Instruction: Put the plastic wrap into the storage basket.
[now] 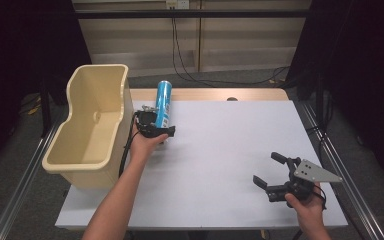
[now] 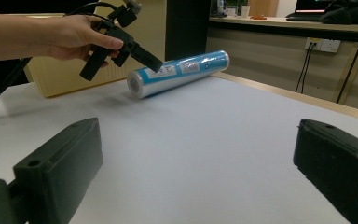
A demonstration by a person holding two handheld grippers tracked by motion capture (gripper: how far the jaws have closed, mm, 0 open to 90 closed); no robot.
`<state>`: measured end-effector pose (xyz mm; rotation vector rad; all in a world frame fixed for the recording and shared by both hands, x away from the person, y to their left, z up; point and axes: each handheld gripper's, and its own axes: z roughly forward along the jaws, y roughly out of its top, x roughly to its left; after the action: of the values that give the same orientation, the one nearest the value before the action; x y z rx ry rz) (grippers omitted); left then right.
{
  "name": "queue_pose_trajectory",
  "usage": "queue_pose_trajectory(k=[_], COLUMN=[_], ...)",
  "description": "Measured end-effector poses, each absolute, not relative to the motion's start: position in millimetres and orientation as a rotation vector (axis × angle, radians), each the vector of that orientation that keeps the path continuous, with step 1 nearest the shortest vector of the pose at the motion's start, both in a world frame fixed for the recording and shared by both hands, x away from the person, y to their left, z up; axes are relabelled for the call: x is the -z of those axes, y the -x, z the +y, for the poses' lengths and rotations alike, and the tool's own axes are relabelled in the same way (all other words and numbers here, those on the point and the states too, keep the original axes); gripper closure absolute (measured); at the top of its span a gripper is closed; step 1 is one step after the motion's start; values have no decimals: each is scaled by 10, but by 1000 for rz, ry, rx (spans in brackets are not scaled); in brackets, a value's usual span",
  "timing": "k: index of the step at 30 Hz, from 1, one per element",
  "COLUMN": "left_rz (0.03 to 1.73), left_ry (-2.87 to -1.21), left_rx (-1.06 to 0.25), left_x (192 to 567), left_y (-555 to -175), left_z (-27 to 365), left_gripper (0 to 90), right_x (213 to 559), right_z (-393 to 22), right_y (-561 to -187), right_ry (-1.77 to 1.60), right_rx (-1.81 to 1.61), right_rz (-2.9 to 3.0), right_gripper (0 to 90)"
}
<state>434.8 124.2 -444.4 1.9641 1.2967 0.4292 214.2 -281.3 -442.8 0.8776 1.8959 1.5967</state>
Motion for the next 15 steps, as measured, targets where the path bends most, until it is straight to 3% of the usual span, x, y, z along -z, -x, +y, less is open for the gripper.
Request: queue_pose_trajectory(k=[15], left_rz=[1427], left_ry=[-2041], left_rx=[-382], left_x=[4520], left_y=[-4511], left_z=[1203], left_gripper=[143], right_x=[4428], right_z=[-2813], right_y=[-2143], right_ry=[-871], right_rx=[-1593], right_rz=[1901], right_gripper=[13])
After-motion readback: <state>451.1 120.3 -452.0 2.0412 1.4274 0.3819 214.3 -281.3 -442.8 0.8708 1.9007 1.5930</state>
